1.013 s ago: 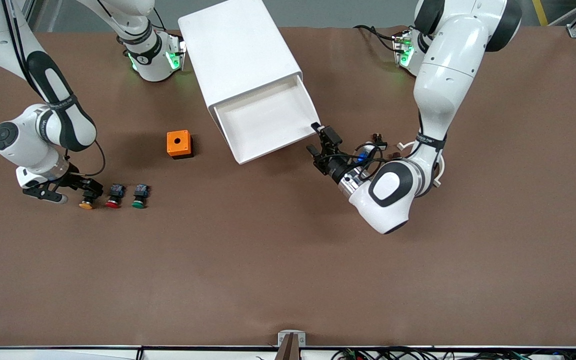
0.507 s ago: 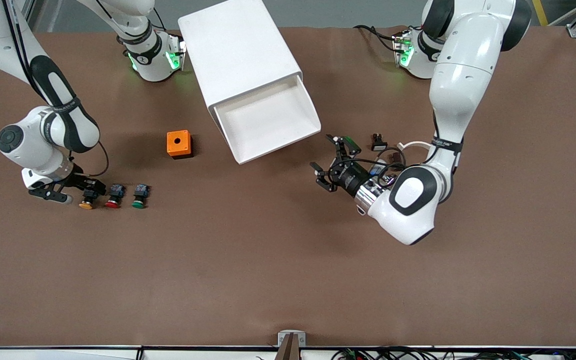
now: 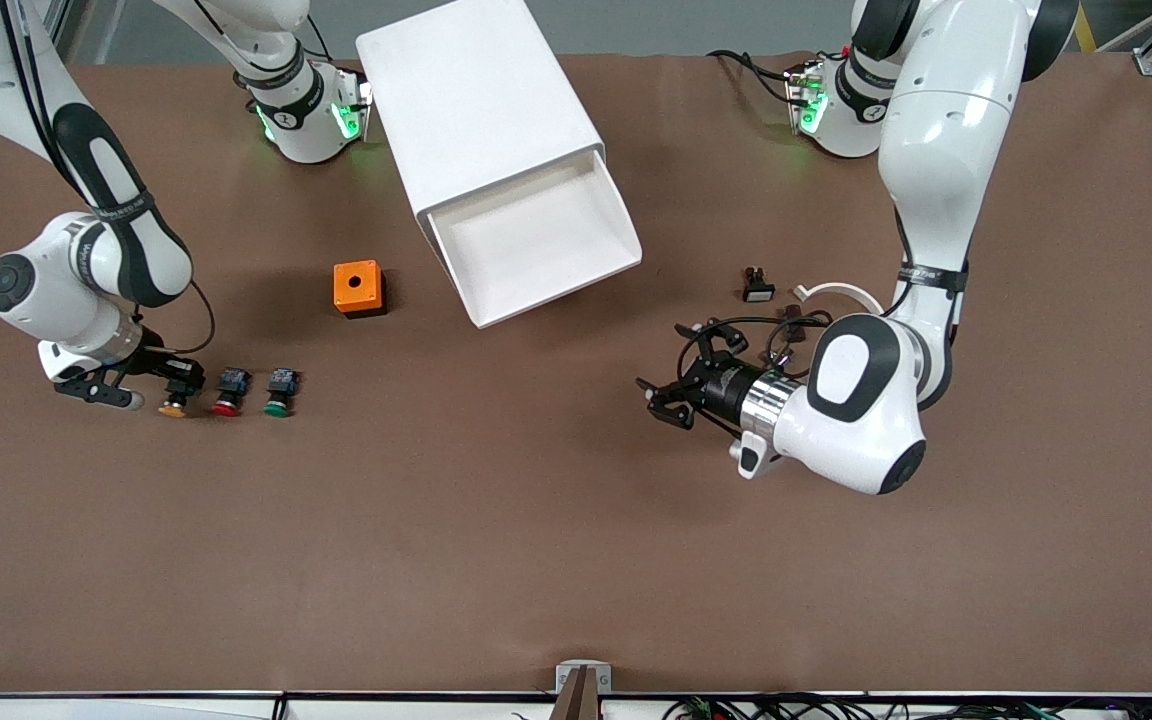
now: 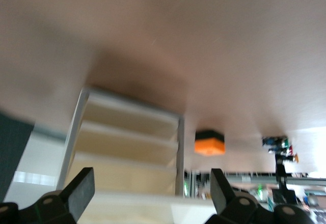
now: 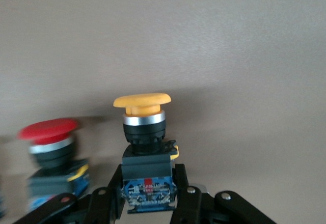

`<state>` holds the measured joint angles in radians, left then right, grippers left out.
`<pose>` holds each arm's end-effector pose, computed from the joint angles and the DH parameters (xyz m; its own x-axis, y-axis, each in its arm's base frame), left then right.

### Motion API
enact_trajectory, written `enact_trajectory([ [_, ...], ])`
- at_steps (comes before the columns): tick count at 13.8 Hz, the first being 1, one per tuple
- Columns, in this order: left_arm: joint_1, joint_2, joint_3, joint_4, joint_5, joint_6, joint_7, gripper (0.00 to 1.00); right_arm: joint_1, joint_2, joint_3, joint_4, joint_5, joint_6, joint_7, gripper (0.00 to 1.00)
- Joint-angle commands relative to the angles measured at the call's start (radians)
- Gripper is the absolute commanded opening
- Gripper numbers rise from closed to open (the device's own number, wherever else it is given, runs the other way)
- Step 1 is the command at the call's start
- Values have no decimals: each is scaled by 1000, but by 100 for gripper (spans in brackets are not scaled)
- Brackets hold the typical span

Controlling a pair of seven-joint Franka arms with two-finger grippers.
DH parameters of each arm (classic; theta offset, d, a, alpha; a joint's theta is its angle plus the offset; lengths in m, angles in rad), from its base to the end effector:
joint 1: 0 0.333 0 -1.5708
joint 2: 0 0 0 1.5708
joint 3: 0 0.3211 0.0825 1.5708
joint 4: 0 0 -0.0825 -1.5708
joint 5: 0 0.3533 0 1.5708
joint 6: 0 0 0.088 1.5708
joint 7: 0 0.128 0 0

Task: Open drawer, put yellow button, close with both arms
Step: 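Grasp the yellow button with the right gripper while the left gripper releases, then lift the yellow button and carry it over the open drawer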

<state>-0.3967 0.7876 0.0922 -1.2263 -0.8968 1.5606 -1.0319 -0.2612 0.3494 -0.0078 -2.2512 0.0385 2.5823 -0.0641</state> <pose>0.6146 -0.3167 0.3092 0.3571 0.4952 -0.7920 0.7874 -0.6157 -0.0300 0.5068 -0.1400 0.2165 0.9719 -0.2349 -0.0174 -0.2352 -0.9718 -0.0183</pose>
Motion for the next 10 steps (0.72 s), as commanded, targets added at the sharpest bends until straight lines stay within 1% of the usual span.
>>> enact_trajectory([
  [1,-28,-53,12,-12,116,105,129,100,61,-168,6,66,20,-277,131,0],
  [3,-27,-88,12,-12,177,148,148,100,123,-255,8,116,34,-443,267,0],
  [5,-27,-137,8,-15,263,179,148,100,204,-332,8,172,98,-587,412,0],
  [6,-28,-160,3,-16,315,180,148,100,241,-357,8,209,107,-655,487,0],
  [8,-57,-174,1,-16,412,182,147,100,327,-418,8,254,141,-743,622,0],
  [10,-94,-179,3,-18,487,213,135,100,400,-481,8,254,156,-765,752,0],
])
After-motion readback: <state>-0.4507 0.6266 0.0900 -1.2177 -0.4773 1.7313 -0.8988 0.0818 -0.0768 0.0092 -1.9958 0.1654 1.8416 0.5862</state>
